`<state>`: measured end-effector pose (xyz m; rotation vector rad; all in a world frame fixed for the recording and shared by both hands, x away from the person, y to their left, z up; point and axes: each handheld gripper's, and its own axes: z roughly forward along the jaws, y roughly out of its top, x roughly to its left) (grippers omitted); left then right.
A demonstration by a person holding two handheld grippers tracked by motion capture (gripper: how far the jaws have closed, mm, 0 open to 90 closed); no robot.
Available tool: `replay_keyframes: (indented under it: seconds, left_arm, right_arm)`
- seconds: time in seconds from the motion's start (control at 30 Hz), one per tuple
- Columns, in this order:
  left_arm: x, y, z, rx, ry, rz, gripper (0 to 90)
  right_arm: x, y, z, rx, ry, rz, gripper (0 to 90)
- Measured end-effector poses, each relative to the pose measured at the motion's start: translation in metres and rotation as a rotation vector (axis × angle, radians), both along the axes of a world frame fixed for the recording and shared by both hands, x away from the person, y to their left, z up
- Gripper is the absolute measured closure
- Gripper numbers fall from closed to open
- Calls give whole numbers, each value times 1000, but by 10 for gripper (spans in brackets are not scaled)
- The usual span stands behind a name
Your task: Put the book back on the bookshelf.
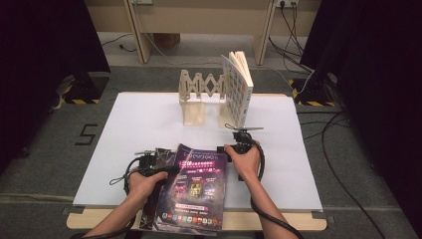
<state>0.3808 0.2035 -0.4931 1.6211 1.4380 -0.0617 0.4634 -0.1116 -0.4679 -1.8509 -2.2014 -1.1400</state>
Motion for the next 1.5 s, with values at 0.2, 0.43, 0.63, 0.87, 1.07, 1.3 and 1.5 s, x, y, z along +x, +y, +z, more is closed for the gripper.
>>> replay_keyframes:
  seconds: [0.2, 0.43, 0.63, 0.87, 1.07, 1.3, 1.5]
  left_arm:
    - [0, 0, -1, -5, -3, 2, 795]
    - [-1, 0, -1, -7, -4, 3, 795]
    - [-1, 0, -1, -8, -7, 6, 795]
    - [-1, 0, -1, -9, -7, 9, 795]
    - [-1, 0, -1, -6, -9, 6, 794]
    - [-2, 1, 0, 2, -9, 4, 795]
    - [-2, 2, -1, -2, -9, 7, 795]
  right_arm:
    - [-2, -2, -8, 2, 29, 11, 528]
    - [-4, -2, -9, 11, 28, 8, 517]
    - [-8, -3, -10, 24, 35, 4, 518]
    - [-13, -6, -10, 46, 50, 0, 521]
    - [-16, -4, -8, 53, 74, 6, 533]
    - [-17, -1, 11, 100, 23, 15, 565]
    - [-19, 6, 17, 121, 26, 56, 597]
